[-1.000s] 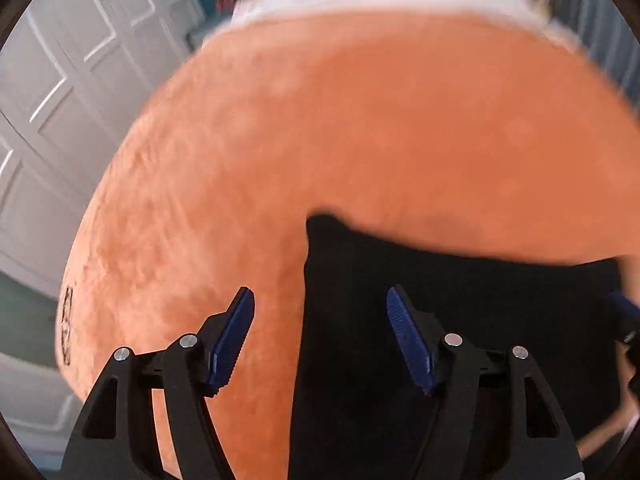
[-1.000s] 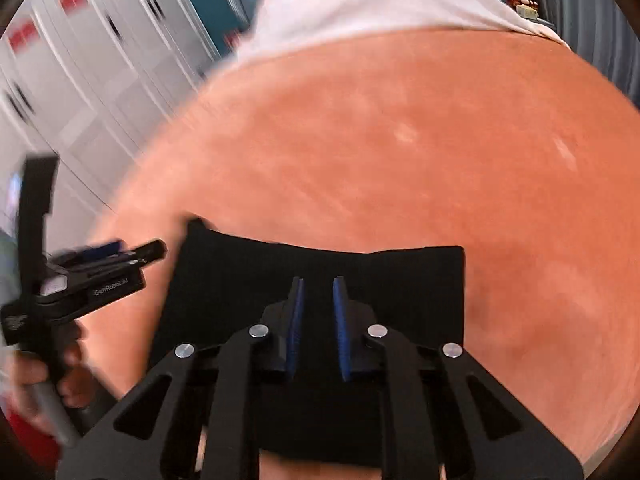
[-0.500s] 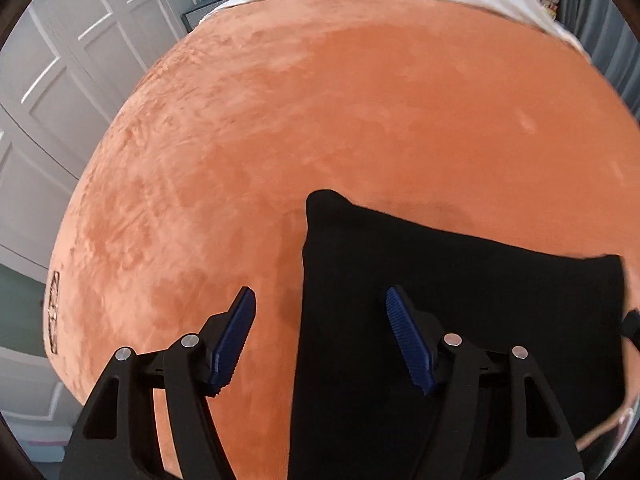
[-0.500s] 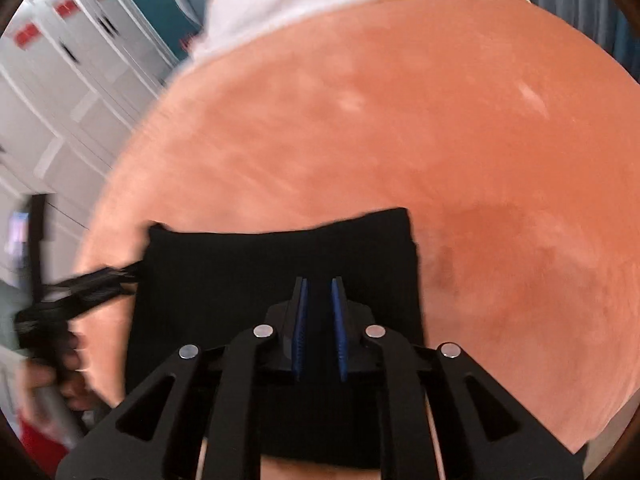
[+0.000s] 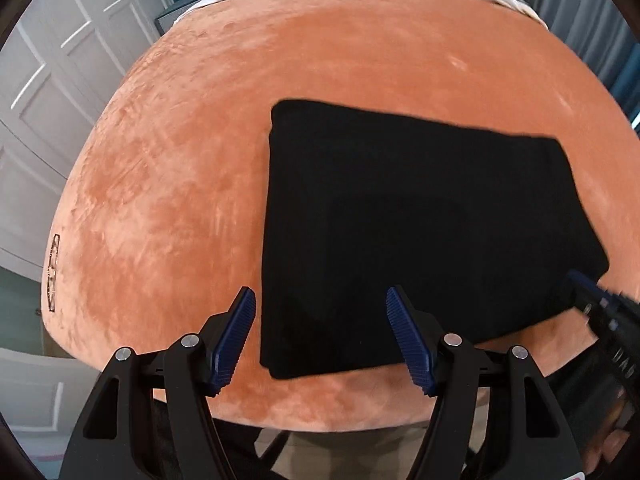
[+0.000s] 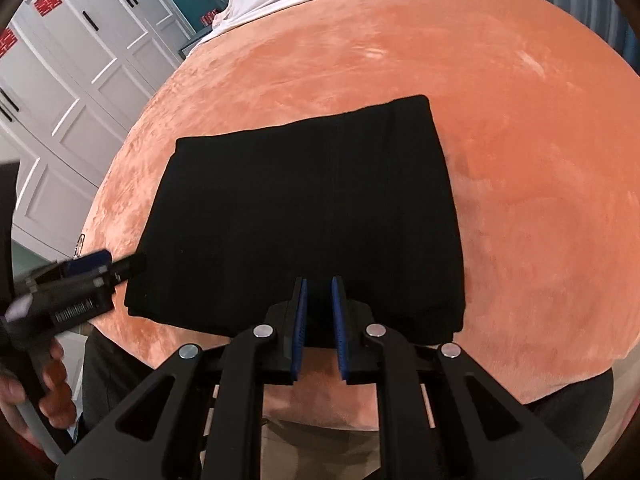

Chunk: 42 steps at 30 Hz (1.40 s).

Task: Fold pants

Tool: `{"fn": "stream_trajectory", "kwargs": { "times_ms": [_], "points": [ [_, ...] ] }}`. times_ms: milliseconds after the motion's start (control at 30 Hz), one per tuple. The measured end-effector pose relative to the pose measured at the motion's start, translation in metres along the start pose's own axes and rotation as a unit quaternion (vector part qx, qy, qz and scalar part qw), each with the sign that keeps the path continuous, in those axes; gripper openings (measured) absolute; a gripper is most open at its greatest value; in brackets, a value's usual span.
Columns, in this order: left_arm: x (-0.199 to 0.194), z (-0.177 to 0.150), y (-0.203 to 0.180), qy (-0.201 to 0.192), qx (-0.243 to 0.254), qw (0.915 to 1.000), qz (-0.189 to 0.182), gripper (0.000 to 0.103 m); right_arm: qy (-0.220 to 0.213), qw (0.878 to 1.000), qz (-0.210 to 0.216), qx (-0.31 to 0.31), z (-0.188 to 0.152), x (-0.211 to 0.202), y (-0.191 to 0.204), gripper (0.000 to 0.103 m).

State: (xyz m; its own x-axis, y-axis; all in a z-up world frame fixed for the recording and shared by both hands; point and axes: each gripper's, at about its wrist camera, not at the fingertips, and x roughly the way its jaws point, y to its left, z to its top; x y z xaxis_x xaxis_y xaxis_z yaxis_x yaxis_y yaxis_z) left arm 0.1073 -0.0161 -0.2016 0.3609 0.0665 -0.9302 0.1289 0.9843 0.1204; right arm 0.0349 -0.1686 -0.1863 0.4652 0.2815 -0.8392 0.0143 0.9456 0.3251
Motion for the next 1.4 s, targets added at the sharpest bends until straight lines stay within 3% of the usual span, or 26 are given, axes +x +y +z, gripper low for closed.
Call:
{"fn": "stream_trajectory", "kwargs": {
  "times_ms": [233, 500, 667, 733, 833, 900, 1033, 1133, 1300, 1400],
  "points": [
    [0.020, -0.014, 0.002, 0.025, -0.005, 0.9996, 0.012, 0.066, 0.008, 1.000, 0.003, 0.012, -0.007, 0.012, -0.011, 0.013],
    [0.032, -0.023, 0.003, 0.031, -0.003, 0.9992, 0.023, 0.068, 0.008, 0.996, 0.060, 0.068, -0.010, 0.017, -0.037, 0.011],
    [0.032, -0.025, 0.009, 0.033, -0.008, 0.9991, 0.025, 0.070, 0.010, 0.994, 0.056, 0.093, -0.005, 0.006, -0.038, 0.011],
    [0.024, -0.028, 0.021, 0.029, -0.028, 0.9990, 0.019, 0.069, -0.013, 0.997, 0.045, 0.063, 0.010, -0.014, -0.015, 0.016],
    [0.021, -0.031, 0.035, 0.021, -0.039, 0.9986, 0.031, 0.069, -0.021, 0.997, 0.072, -0.017, 0.047, -0.019, 0.040, 0.022],
    [0.031, -0.034, 0.039, 0.031, -0.042, 0.9983, 0.028, 0.072, -0.009, 0.994, 0.096, -0.051, 0.072, 0.004, 0.078, 0.029],
    [0.040, -0.036, 0.042, 0.033, -0.047, 0.9980, 0.025, 0.077, 0.060, 0.987, 0.115, -0.091, 0.095, 0.082, 0.135, 0.029],
    [0.041, -0.036, 0.045, 0.030, -0.050, 0.9981, 0.021, 0.078, 0.114, 0.984, 0.077, -0.112, 0.101, 0.147, 0.157, 0.030],
    [0.047, -0.036, 0.060, 0.038, -0.066, 0.9970, -0.014, 0.084, 0.072, 0.987, 0.089, -0.117, 0.129, 0.119, 0.188, 0.033],
    [0.052, -0.036, 0.065, 0.037, -0.069, 0.9968, -0.017, 0.087, 0.093, 0.983, 0.059, -0.145, 0.138, 0.150, 0.211, 0.034]
  ]
}}
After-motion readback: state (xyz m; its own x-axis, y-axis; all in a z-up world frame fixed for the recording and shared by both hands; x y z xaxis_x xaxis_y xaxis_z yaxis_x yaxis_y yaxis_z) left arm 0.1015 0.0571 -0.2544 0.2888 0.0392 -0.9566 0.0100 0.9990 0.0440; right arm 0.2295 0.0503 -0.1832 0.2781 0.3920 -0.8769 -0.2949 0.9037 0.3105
